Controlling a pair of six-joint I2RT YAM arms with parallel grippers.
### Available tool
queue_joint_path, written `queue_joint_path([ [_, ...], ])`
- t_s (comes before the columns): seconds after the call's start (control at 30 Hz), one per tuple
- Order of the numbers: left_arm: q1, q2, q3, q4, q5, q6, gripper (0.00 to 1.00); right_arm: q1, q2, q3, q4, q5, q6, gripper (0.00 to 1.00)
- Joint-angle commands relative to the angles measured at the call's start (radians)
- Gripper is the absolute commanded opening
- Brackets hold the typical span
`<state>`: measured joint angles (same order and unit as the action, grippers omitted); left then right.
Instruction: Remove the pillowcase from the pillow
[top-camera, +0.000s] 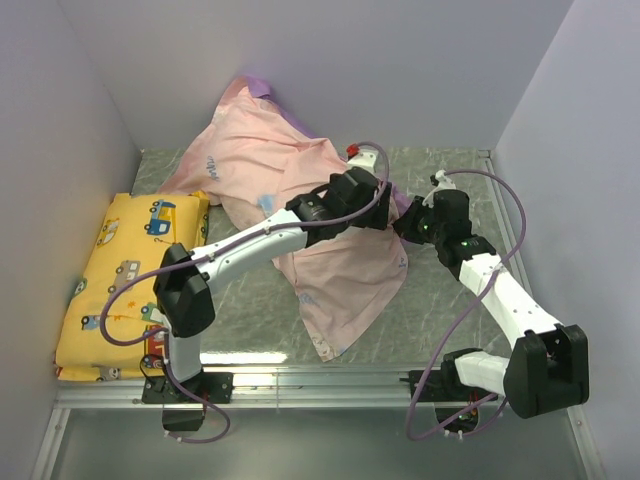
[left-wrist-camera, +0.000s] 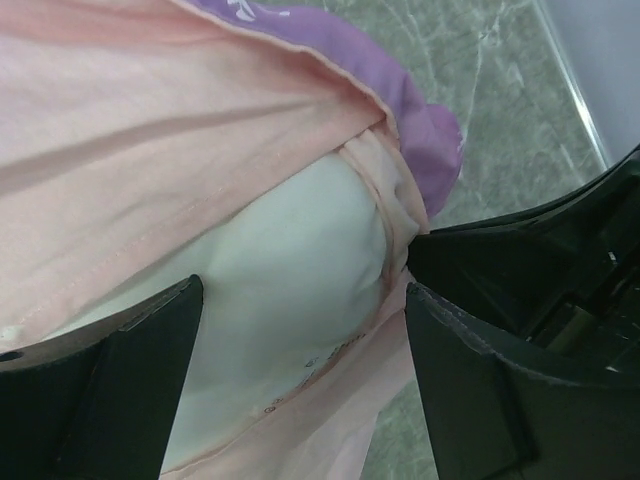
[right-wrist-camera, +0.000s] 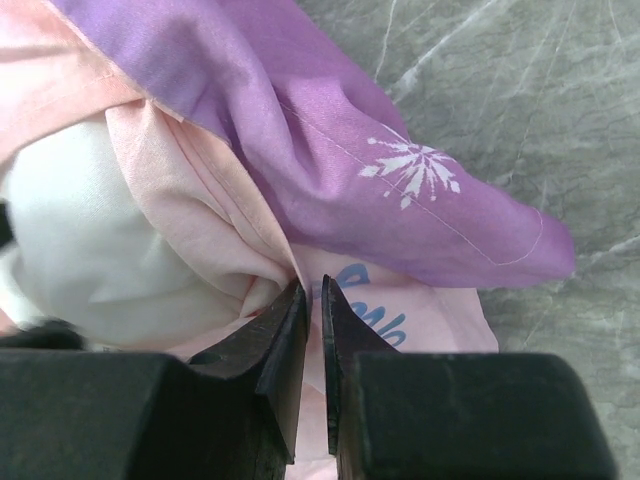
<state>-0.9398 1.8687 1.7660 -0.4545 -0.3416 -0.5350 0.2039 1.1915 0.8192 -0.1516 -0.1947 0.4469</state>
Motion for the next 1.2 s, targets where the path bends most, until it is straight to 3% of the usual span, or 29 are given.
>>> queue_joint_path([
  [0.0, -0.007, 0.006, 0.035, -0.022, -0.052, -0.005, 0.88, -0.004, -0.023, 0.055, -0.012, 0.011, -0.02, 0.18],
  [0.2, 0.001, 0.096, 0.15, -0.067, -0.12, 0.013, 0.79, -0.003, -0.033, 0.055, -0.016, -0.005, -0.017, 0.18],
  [0.3, 0.006, 0.139, 0.202, -0.09, -0.12, 0.032, 0.65, -0.003, -0.04, 0.061, -0.028, 0.005, -0.022, 0.18],
  [0.4, 0.015, 0.136, 0.194, -0.084, -0.106, 0.04, 0.34, -0.003, -0.04, 0.073, -0.034, 0.012, -0.022, 0.18],
  [0.43, 0.018, 0.121, 0.175, -0.081, -0.1, 0.04, 0.18, -0.003, -0.036, 0.078, -0.037, 0.012, -0.024, 0.18],
  [0.53, 0.032, 0.077, 0.138, -0.07, -0.096, 0.041, 0.0, -0.001, -0.023, 0.095, -0.055, 0.041, -0.025, 0.18],
  [0.87, 0.064, -0.161, 0.032, -0.113, -0.034, 0.099, 0.0, -0.052, 0.144, 0.25, -0.206, 0.437, -0.022, 0.17],
  [1.17, 0.113, -0.482, -0.23, -0.052, 0.038, 0.067, 0.0, -0.098, 0.371, 0.316, -0.154, 0.353, 0.036, 0.15],
])
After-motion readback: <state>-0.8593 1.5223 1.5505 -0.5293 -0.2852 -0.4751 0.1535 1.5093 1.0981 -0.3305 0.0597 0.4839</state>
